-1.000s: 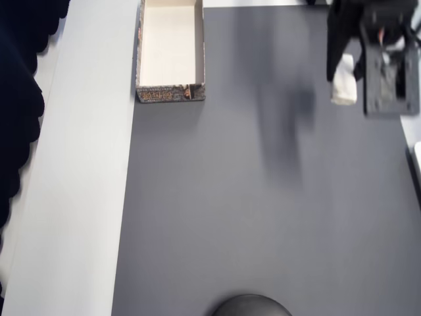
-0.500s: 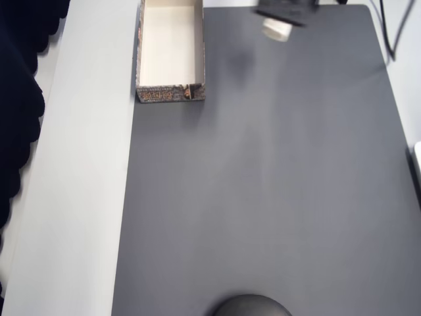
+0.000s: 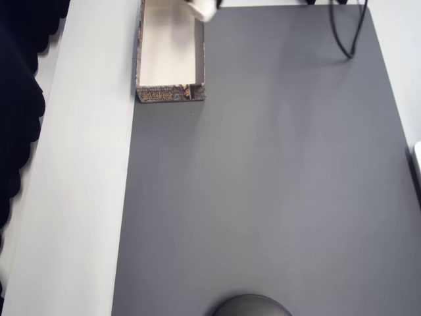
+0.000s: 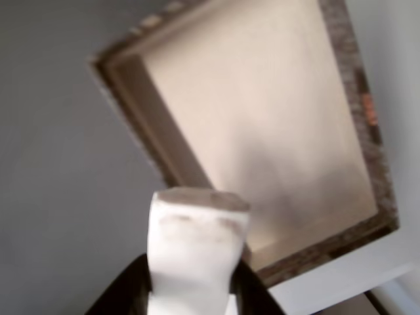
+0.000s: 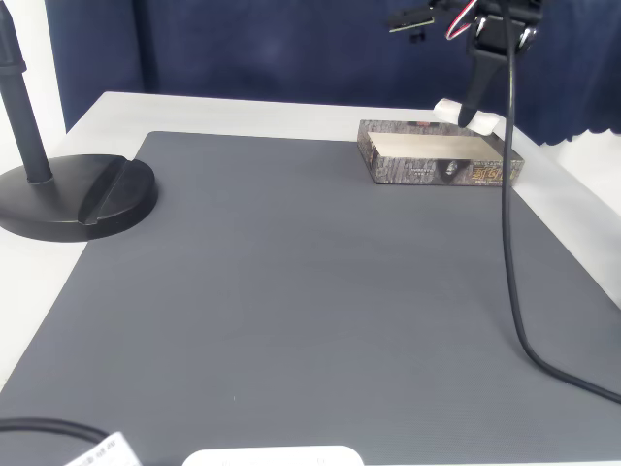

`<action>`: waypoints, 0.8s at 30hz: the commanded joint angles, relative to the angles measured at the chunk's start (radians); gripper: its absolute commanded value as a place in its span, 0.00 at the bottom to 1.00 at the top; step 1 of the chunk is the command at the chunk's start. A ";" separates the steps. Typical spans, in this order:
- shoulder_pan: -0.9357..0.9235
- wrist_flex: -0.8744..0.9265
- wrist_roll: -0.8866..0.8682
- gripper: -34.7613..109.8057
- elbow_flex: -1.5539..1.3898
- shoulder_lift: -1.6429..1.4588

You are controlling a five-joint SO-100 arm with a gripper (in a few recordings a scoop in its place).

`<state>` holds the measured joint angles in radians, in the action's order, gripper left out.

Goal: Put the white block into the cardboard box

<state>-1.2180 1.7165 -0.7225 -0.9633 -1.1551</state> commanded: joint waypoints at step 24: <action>-0.066 -0.018 -0.584 0.23 0.359 0.244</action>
<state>-1.2594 1.7165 -1.2349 -0.6657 -0.8974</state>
